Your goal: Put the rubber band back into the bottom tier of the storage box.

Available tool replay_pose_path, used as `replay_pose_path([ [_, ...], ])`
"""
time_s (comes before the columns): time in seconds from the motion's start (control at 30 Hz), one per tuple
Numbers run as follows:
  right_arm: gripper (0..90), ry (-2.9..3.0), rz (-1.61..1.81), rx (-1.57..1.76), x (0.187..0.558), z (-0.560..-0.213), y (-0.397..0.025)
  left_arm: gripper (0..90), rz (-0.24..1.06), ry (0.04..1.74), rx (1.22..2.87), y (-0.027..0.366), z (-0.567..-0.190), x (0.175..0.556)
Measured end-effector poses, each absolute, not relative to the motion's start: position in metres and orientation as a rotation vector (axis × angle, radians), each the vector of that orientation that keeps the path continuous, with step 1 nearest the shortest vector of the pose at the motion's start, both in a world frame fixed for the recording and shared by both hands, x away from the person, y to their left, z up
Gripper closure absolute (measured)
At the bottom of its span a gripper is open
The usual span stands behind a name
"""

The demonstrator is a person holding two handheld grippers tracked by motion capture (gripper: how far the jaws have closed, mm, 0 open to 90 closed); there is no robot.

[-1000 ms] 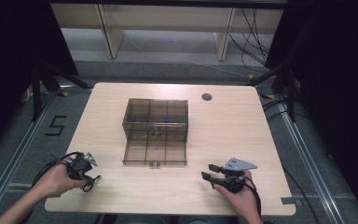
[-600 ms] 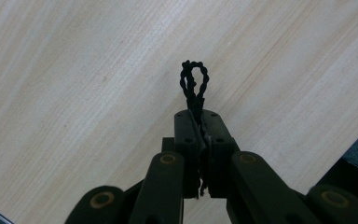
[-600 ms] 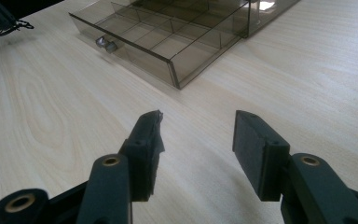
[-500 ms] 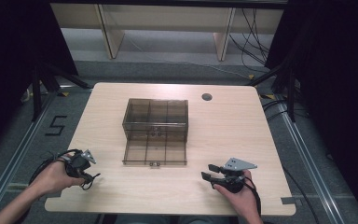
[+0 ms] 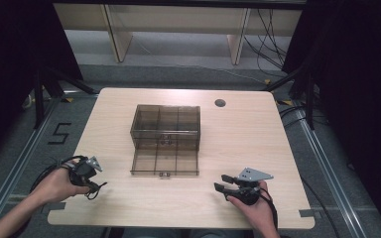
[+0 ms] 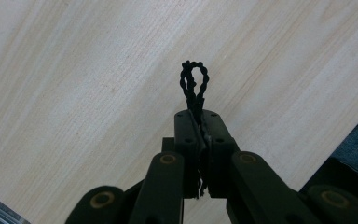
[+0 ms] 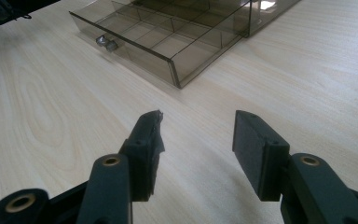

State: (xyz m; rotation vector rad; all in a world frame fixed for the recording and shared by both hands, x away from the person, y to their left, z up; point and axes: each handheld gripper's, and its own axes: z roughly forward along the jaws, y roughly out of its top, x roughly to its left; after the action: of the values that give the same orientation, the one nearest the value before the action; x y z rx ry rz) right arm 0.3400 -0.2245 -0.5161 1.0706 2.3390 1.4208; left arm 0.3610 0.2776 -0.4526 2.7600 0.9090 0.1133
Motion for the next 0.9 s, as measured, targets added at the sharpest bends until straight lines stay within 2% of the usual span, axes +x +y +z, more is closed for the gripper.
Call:
replay_pose_path([
  [0.9, 52.7, 2.316, 1.453, 1.053, 0.341, -0.517, -0.225, 85.9, 0.102, 0.9, 2.77, 0.268, -0.444, 0.373],
])
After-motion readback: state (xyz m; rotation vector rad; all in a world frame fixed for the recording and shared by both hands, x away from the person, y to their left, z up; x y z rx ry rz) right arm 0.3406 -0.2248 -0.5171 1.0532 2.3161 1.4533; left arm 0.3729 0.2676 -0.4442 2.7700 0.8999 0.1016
